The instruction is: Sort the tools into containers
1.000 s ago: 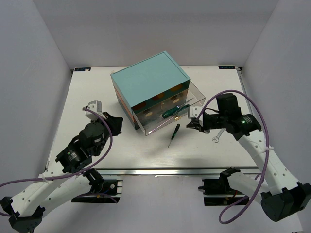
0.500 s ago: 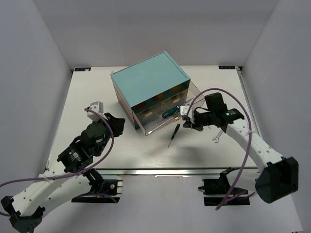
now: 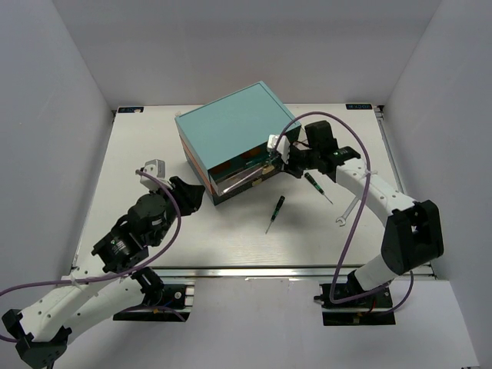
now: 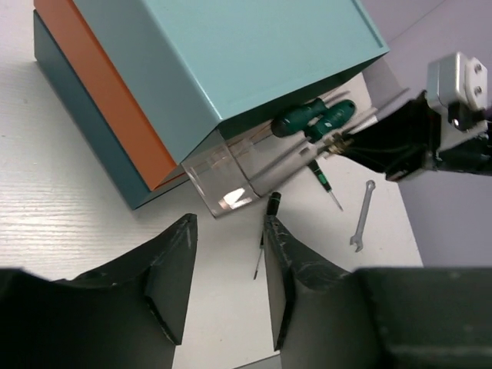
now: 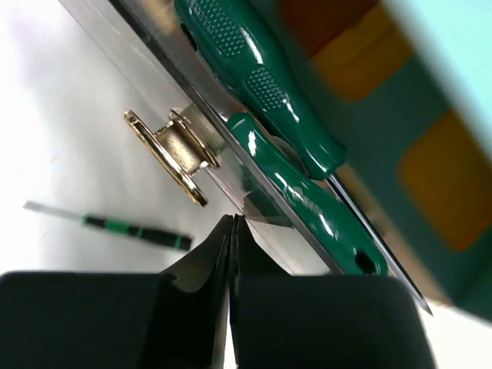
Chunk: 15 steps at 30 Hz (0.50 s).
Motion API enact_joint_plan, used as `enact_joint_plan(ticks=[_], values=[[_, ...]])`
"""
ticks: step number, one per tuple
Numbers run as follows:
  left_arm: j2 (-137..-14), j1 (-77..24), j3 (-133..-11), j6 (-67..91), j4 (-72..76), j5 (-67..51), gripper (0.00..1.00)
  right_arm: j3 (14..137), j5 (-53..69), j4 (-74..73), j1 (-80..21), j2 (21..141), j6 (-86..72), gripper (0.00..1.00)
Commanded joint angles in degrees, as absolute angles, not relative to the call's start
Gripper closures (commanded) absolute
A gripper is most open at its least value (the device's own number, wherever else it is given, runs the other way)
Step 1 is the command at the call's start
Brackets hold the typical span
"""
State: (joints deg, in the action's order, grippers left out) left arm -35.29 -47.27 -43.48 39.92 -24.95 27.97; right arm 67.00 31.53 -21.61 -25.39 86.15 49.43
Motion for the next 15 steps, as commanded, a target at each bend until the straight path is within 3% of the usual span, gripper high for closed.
enact_joint_plan(ticks=[1,7,11,15], values=[[-35.07,-47.37,-42.8,39.38,-22.24,26.55,0.52,72.68,31.38,-15.21,-25.84,88.32,47.11,1.0],[-37.87,-47.37,-42.19,38.67,-18.46,24.35,0.67,76.98,29.45,-11.08,-26.54,93.68,41.5,1.0],[-41.04,-47.29,-40.96,38.49,-12.24,21.45,0.66,78.84,26.55,-7.22,-26.54,96.15,34.91,1.0],[-45.43,-47.37,-38.59,40.07,-6.34,16.97,0.58,78.4,24.0,-4.05,-26.54,96.06,30.25,1.0]])
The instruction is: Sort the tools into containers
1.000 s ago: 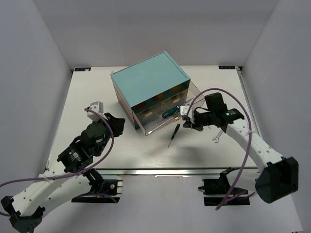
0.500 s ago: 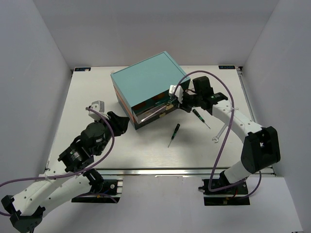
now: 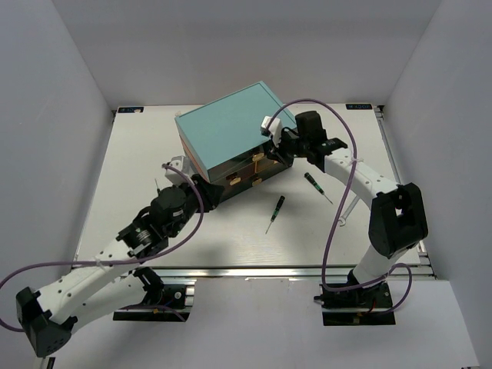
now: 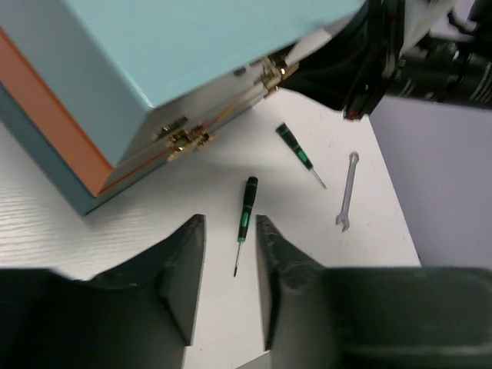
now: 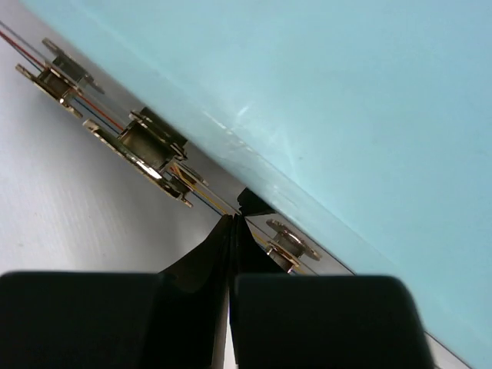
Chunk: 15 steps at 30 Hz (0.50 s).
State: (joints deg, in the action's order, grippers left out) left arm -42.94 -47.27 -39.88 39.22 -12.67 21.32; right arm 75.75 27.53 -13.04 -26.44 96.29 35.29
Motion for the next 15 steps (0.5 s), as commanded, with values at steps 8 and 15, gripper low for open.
enact_joint_plan(ticks=[8,15], values=[[-57.12,-47.55,-41.83,39.9,-3.52,14.67,0.55,72.44,26.54,-8.52,-25.84,87.66,26.81,0.94],[-67.67,-50.62,-49.39,41.4,-10.36,23.37,0.56,54.86,36.27,-5.82,-24.08,73.31,12.06,0.12]])
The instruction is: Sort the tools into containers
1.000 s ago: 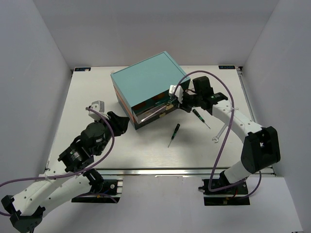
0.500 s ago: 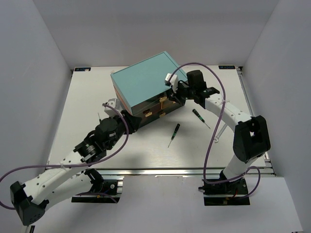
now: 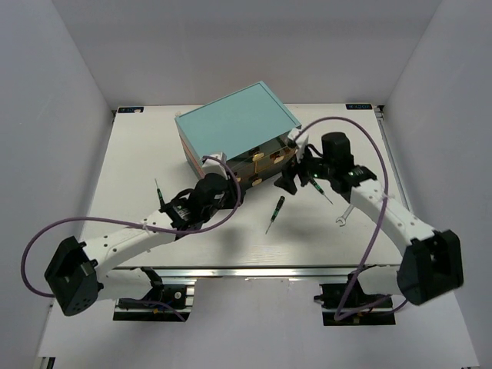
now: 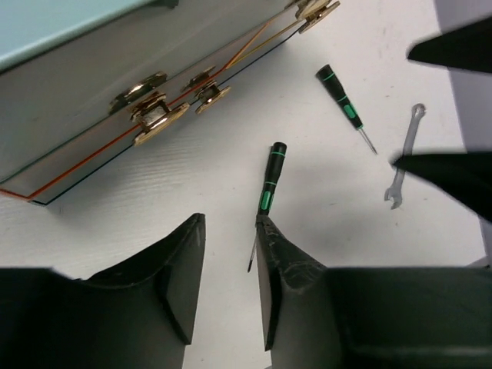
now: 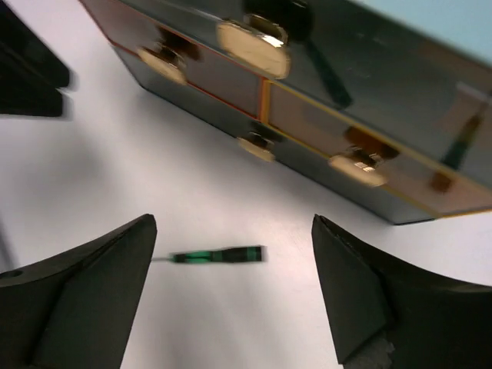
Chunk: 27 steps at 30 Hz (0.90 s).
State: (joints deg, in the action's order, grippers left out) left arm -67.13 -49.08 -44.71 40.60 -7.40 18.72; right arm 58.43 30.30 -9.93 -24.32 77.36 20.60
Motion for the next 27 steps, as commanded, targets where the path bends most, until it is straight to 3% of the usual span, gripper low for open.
enact_joint_plan(ticks=[1,5,9,18,27], values=[[-67.94,-50.97,-50.18,41.4,-11.59,24.34,0.54,51.45,37.6,-4.67,-24.17,72.08,9.78,0.11],[-63.82,-51.59,-51.77,43.32,-20.09,28.03,0.45,41.33,37.72,9.9,-24.78,67.43,-8.66,0.11],[-55.65,-51.59,-50.11,47.8,-30.04,33.82,0.44,37.35,22.73,19.5,-32.93,66.71,-21.24,0.11],[-35.35,-51.5,-44.82,59.32,-47.27,40.51,0.42,42.52,8.9,27.51,-43.85,80.93,-34.09,0.11],[-33.66,-51.59,-45.0,60.82,-51.77,42.19,0.41,50.18,3.27,34.28,-45.35,92.19,-37.26,0.14]])
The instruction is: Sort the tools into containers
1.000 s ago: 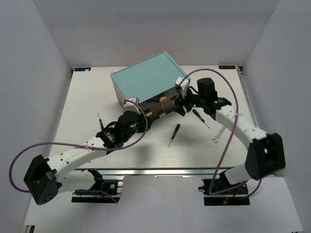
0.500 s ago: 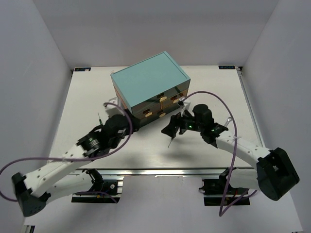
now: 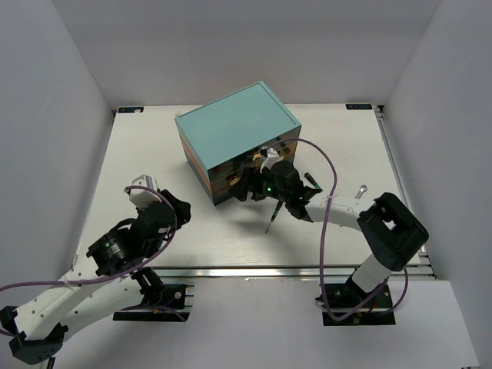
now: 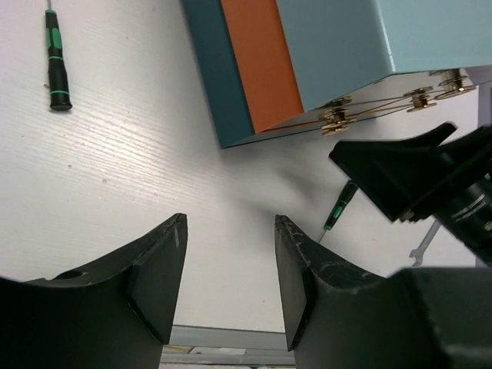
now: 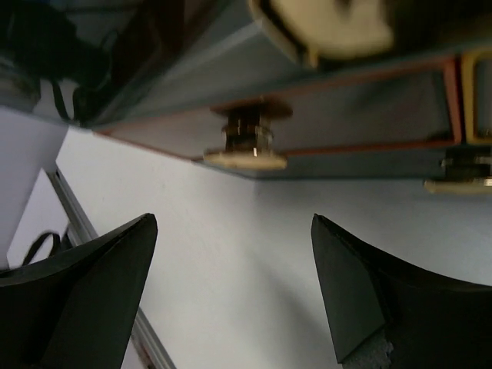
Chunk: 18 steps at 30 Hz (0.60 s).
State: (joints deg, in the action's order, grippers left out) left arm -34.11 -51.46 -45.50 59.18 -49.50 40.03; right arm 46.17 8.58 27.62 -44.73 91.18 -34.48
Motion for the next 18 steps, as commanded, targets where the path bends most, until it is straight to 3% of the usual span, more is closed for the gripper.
enact_joint_plan(ticks=[1,10,15,18], values=[[-33.49,-51.59,-44.74,60.82,-51.42,42.19,0.4,51.58,2.73,34.54,-45.7,93.42,-37.27,0.15],[-33.4,-51.5,-44.38,60.73,-50.36,43.42,0.4,55.98,-3.34,33.31,-46.76,97.55,-38.85,0.2],[-33.57,-51.5,-44.12,60.65,-49.57,43.59,0.4,57.48,-4.04,33.83,-46.93,99.31,-38.58,0.32],[-34.01,-51.5,-44.21,60.64,-49.48,43.77,0.4,57.66,-2.74,35.32,-46.93,100.28,-37.01,0.47]])
